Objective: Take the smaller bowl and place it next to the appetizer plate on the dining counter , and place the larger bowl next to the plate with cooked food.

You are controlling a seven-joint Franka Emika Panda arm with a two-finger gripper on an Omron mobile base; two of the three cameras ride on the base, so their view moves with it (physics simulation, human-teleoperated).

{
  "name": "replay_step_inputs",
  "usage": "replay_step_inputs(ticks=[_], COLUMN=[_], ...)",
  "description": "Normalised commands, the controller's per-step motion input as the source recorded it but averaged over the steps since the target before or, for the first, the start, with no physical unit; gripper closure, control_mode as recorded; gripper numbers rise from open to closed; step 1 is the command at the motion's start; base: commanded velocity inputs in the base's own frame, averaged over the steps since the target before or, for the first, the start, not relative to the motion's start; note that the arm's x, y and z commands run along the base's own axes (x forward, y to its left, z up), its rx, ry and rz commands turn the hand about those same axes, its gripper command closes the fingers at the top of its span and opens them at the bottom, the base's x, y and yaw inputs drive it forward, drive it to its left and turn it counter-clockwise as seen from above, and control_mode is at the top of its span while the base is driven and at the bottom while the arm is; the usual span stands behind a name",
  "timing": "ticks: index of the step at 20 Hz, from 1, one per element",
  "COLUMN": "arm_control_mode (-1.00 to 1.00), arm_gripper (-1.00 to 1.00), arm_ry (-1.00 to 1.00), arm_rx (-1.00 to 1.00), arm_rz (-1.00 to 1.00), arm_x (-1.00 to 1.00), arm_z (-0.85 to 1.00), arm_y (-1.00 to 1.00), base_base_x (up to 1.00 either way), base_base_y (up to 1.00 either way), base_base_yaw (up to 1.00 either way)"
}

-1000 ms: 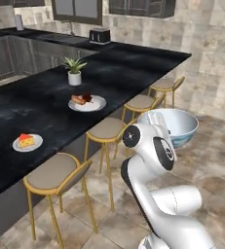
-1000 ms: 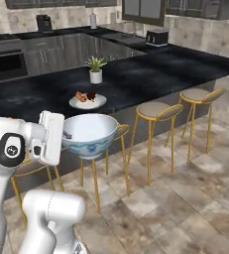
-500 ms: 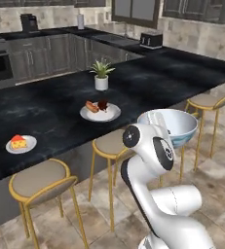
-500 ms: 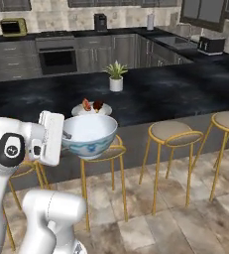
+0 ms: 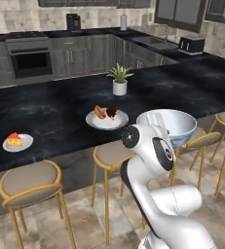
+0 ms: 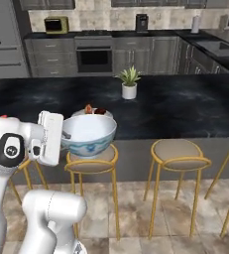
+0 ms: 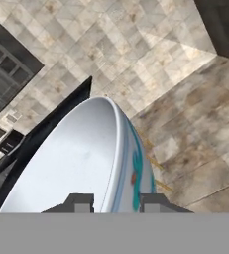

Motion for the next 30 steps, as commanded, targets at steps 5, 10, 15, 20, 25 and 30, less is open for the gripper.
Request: replay_step_inputs(ticks=[5, 10, 15, 20, 25, 30], arm_control_mode=[1.0, 1.0, 1.0, 1.0, 1.0, -1.0], arm_gripper=[1.0, 1.0, 1.0, 1.0, 1.0, 1.0], arm_ry=[0.0, 0.0, 0.0, 0.0, 0.0, -0.07], arm_rx=[0.0, 0.0, 0.0, 0.0, 0.0, 0.0], arm_rz=[0.0, 0.0, 0.0, 0.0, 0.0, 0.35], arm_x=[0.0, 0.0, 0.0, 0.0, 0.0, 0.14], arm_z=[0.0, 0.0, 0.0, 0.0, 0.0, -0.19], arm_y=[0.0, 0.0, 0.0, 0.0, 0.0, -0.43], base_base_x=[0.62, 0.46, 0.47, 0.54, 0.33, 0.0], base_base_y=[-0.45, -0.52, -0.53, -0.48, -0.44, 0.0], base_base_yaw=[0.39, 0.37, 0.38, 0.35, 0.36, 0.0])
